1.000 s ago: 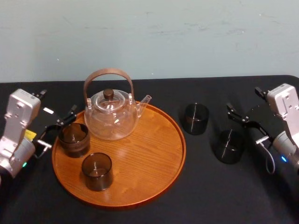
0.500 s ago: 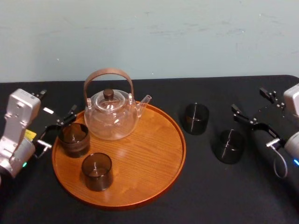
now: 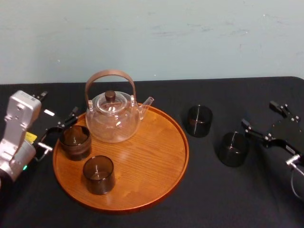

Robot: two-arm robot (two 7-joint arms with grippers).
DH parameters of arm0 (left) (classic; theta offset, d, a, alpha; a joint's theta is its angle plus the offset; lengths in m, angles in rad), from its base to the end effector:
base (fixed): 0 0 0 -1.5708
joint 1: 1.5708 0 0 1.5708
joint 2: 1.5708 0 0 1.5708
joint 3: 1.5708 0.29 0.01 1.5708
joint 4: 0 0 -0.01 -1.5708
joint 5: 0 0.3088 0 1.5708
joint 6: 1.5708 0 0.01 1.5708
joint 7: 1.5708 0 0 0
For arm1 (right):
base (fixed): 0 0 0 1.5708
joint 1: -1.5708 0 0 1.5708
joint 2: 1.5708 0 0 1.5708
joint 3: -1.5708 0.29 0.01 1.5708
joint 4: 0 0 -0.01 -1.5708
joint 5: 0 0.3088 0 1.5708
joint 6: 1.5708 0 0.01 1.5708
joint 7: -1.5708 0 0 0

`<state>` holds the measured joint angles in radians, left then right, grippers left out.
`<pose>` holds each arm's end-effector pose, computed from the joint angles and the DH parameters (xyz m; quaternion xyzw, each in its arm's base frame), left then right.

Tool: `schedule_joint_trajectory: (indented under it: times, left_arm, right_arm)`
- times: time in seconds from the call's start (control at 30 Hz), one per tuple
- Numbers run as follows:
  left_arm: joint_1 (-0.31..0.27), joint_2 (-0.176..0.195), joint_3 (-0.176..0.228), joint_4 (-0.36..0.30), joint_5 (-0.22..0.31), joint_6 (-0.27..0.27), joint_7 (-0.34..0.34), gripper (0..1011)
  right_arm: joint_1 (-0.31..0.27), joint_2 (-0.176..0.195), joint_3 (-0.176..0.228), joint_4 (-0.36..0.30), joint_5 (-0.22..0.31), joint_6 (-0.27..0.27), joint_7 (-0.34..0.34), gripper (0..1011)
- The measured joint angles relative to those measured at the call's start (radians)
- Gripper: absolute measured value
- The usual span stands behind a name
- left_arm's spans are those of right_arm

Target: Pick up the glass from the table and place it on the tray.

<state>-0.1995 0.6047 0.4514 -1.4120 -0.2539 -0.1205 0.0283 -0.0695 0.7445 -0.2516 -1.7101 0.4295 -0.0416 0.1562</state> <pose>0.3581 0.0827 -0.3023 0.1415 -0.1325 0.5799 0.7913 0.2992 -0.1132 -0.2642 -0.1218 -0.0706 -0.5215 0.8415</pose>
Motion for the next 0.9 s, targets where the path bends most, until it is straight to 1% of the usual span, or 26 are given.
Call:
schedule_joint_trajectory:
  times: [0.23, 0.43, 0.7, 0.73, 0.9]
  left_arm:
    - [0.000, 0.000, 0.000, 0.000, 0.000, 0.000, 0.000, 1001]
    - [0.000, 0.000, 0.000, 0.000, 0.000, 0.000, 0.000, 1001]
    - [0.000, 0.000, 0.000, 0.000, 0.000, 0.000, 0.000, 1002]
    - [0.000, 0.000, 0.000, 0.000, 0.000, 0.000, 0.000, 1001]
    - [0.000, 0.000, 0.000, 0.000, 0.000, 0.000, 0.000, 1001]
  right_arm:
    - [-0.059, 0.020, 0.030, -0.050, 0.026, 0.038, 0.027, 1002]
    - [-0.093, 0.031, 0.042, -0.081, 0.031, 0.075, 0.048, 1002]
    - [-0.119, 0.036, 0.051, -0.101, 0.024, 0.126, 0.071, 1002]
    - [-0.119, 0.036, 0.051, -0.101, 0.024, 0.126, 0.071, 1002]
    - [-0.125, 0.033, 0.055, -0.103, 0.017, 0.164, 0.085, 1002]
